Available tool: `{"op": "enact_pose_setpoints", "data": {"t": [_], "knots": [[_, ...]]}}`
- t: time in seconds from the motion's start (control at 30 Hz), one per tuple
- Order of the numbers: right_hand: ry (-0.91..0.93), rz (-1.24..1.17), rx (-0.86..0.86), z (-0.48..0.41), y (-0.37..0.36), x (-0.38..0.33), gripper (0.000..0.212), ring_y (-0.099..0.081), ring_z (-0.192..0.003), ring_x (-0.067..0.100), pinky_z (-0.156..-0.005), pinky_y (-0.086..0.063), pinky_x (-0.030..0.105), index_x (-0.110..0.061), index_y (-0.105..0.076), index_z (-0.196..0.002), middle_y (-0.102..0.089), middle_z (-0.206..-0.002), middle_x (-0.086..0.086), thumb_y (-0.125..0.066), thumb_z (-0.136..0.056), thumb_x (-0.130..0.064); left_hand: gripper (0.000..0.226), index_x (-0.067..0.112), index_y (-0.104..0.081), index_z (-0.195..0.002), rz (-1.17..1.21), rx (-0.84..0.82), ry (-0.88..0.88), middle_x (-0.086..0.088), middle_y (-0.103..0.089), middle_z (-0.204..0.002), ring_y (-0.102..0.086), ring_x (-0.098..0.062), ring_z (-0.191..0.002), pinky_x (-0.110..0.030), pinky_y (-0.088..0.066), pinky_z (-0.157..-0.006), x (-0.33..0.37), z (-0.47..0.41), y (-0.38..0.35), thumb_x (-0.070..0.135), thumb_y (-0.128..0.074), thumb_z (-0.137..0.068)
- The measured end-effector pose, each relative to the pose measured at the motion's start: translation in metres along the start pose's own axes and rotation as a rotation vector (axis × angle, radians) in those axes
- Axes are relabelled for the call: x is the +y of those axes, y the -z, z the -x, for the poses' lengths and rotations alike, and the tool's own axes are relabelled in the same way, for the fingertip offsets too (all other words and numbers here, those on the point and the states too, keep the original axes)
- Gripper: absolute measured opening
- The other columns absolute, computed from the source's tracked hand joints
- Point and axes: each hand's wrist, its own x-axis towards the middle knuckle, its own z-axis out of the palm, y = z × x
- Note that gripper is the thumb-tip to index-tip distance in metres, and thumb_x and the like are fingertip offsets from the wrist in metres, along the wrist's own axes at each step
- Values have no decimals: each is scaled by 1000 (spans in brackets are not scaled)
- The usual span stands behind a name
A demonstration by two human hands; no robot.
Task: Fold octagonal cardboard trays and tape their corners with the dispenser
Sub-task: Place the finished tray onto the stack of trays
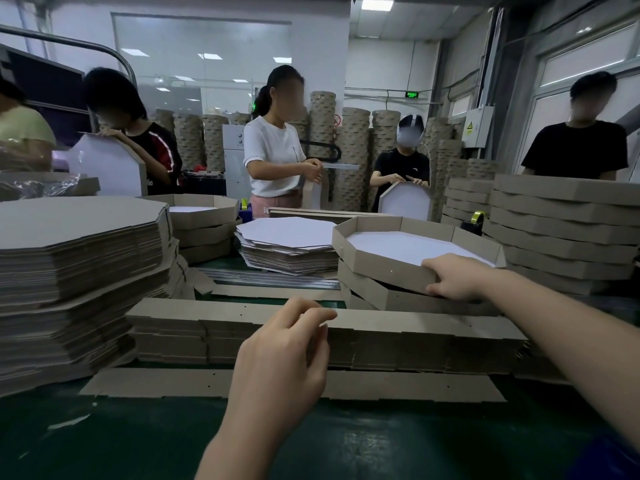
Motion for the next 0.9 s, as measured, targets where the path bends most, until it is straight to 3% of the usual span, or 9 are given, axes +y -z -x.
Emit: {"op": "enact_pose_setpoints", "data": {"t": [0.1,0.2,0.3,0.4,0.5,0.67,0.77,0.9], "knots": [[-14,24,-23,2,1,-1,15,-47,-77,9,-62,-34,27,-31,-44,-89,-55,-90,-7,-59,-91,-33,22,24,-70,-102,7,-2,0,15,-62,-99,-59,-8,-64,-31,-51,-51,-1,1,-1,11,-68,-85],[-78,118,-23,5,5,-6,19,-53,-91,16,-76,-43,32,-27,-49,-100,-61,-110,-1,-58,-89,-39,21,24,-70,-103,0,-10,1,16,-62,-99,-55,-6,-62,-29,-50,-53,0,0,-2,12,-68,-86],[-56,100,191,4,13,-36,42,-50,-116,20,-92,-44,37,-22,-50,-126,-54,-129,-2,-56,-88,-40,19,25,-69,-106,24,-1,37,19,-60,-102,-53,-3,-67,-24,-48,-60,-2,-6,1,17,-61,-91],[126,-154,316,2,14,-93,34,-49,-118,18,-92,-44,35,-24,-54,-126,-53,-131,-4,-54,-93,-31,20,25,-68,-110,15,-35,102,17,-59,-104,-56,-2,-79,-28,-51,-70,-14,-18,11,19,-58,-94],[283,-408,202,7,-4,-151,33,-49,-122,12,-97,-43,32,-28,-54,-131,-54,-135,-9,-49,-98,-34,20,25,-67,-111,-96,-51,132,14,-60,-105,-54,0,-81,-25,-49,-71,-33,-33,30,20,-58,-94],[422,-519,75,9,-35,-206,46,-31,-140,8,-114,-29,41,-48,-28,-147,-33,-152,-22,-26,-101,-53,21,26,-67,-111,-315,-15,278,11,-62,-107,-55,-7,-93,-31,-50,-79,-92,-63,68,25,-52,-96],[441,-348,-36,7,-50,-215,46,-20,-145,9,-116,-21,40,-56,-12,-147,-12,-158,-26,-15,-101,-55,28,20,-62,-120,-506,31,382,1,-59,-118,-51,-18,-111,-34,-45,-88,-139,-83,98,28,-47,-97],[432,-236,-50,8,-54,-218,45,-15,-146,9,-113,-17,39,-59,0,-146,5,-157,-31,-9,-102,-54,52,11,-34,-146,-871,-159,661,-7,-31,-155,-23,-26,-143,-44,-19,-115,-202,-88,138,34,-35,-100]]}}
